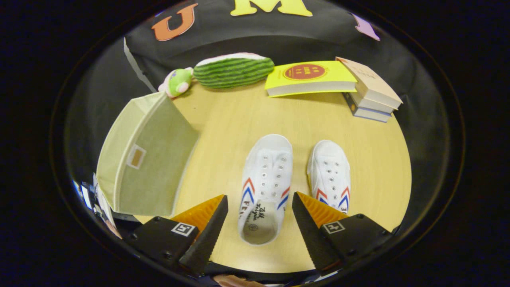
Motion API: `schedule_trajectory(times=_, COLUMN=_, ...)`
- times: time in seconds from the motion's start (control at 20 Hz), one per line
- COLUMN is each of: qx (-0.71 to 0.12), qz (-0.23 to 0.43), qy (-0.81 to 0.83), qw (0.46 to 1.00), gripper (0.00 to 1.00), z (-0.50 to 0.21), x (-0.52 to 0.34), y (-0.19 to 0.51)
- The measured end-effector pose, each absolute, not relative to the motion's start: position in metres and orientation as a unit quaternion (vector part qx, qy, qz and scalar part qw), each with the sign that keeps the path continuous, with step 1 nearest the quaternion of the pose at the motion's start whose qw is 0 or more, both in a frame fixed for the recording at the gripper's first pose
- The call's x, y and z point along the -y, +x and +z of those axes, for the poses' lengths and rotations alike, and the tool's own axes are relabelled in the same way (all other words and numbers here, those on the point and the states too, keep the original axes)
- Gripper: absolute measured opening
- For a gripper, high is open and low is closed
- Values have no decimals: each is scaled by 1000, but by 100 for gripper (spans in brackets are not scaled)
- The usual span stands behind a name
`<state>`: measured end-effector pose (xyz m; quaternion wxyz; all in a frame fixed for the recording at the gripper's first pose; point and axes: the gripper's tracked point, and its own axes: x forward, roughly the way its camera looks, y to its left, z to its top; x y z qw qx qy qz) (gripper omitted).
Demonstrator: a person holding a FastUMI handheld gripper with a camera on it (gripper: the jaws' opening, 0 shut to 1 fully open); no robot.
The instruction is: Open the storage box then place both shoes into the box .Put the left shoe in first, then the right shoe, with the right side of both shoes facing outward in a uniform manner.
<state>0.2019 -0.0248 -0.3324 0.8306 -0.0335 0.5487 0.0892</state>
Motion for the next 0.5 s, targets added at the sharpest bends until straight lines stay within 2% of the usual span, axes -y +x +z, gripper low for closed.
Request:
schedule_trajectory(times=0.15, qx=-583, qz=62, qy=-17, qw=810, gripper=96, z=-360, x=53, y=195)
schedule_trajectory(times=0.4, qx=-610, qz=91, qy=38, qw=786, gripper=39, z=-403, x=45, y=203)
schedule_trajectory(times=0.45, qx=-613, qz=92, qy=64, qw=782, gripper=32, z=-403, x=41, y=205)
schedule_trajectory(times=0.5, qx=-618, qz=83, qy=89, qw=777, gripper=15, z=-404, x=39, y=206)
